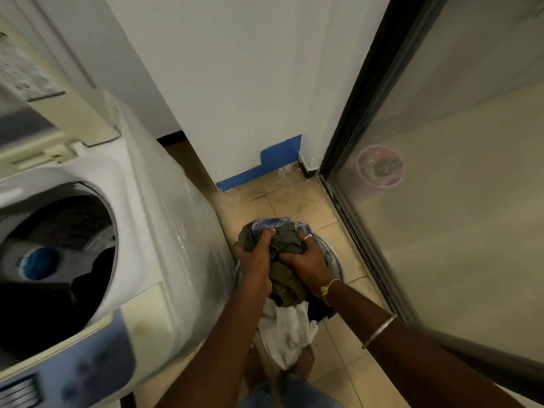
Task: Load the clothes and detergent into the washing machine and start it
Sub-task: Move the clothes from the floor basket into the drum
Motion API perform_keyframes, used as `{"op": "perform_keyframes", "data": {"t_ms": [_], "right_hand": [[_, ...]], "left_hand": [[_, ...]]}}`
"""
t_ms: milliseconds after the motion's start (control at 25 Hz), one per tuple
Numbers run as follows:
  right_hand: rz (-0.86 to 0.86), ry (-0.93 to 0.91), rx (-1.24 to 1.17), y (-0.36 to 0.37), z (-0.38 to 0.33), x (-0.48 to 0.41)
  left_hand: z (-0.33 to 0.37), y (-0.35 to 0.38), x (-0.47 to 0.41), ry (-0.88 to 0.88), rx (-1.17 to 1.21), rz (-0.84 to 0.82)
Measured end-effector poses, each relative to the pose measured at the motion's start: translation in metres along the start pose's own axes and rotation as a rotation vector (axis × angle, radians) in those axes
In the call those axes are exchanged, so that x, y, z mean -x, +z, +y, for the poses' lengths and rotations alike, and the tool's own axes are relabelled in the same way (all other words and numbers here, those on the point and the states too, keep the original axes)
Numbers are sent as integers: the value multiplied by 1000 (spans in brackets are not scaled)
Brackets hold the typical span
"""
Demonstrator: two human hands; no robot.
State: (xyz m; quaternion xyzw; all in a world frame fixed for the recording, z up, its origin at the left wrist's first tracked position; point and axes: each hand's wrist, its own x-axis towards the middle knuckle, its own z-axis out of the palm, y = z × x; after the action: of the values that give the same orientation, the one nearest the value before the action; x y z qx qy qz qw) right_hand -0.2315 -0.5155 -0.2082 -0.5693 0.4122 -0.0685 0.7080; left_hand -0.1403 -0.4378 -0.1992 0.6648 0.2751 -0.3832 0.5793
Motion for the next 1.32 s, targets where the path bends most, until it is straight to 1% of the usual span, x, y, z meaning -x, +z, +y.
{"op": "perform_keyframes", "data": {"t_ms": [80,200,320,440,520,600,760,880,1040,1200,1320], "right_hand": [[-14,-42,-5,8,-46,28],[-37,-74,24,21,-105,64],[-72,-102,26,36,-165,96],[-119,-121,-20,57,-222,125],[-174,-145,-65,79,-255,143],[-238,-186,-120,109,-287,159],[-341,-245,-213,185,-337,185],[-425,-235,-291,253,-346,197],[-531,-133,-326,332,-323,186],[-559,-9,-235,377,-276,155],[-540,54,-35,381,-238,128]], "left_hand": [[27,-13,40,52,-2,4],[67,-33,100,64,10,-14],[107,-58,157,70,93,-86],[147,-89,210,127,165,-157],[175,-115,244,218,241,-200],[202,-141,270,358,308,-221],[250,-205,306,565,406,-164],[272,-260,306,708,398,-77],[284,-328,275,780,375,92],[275,-371,216,698,298,208],[249,-383,170,576,196,183]]}}
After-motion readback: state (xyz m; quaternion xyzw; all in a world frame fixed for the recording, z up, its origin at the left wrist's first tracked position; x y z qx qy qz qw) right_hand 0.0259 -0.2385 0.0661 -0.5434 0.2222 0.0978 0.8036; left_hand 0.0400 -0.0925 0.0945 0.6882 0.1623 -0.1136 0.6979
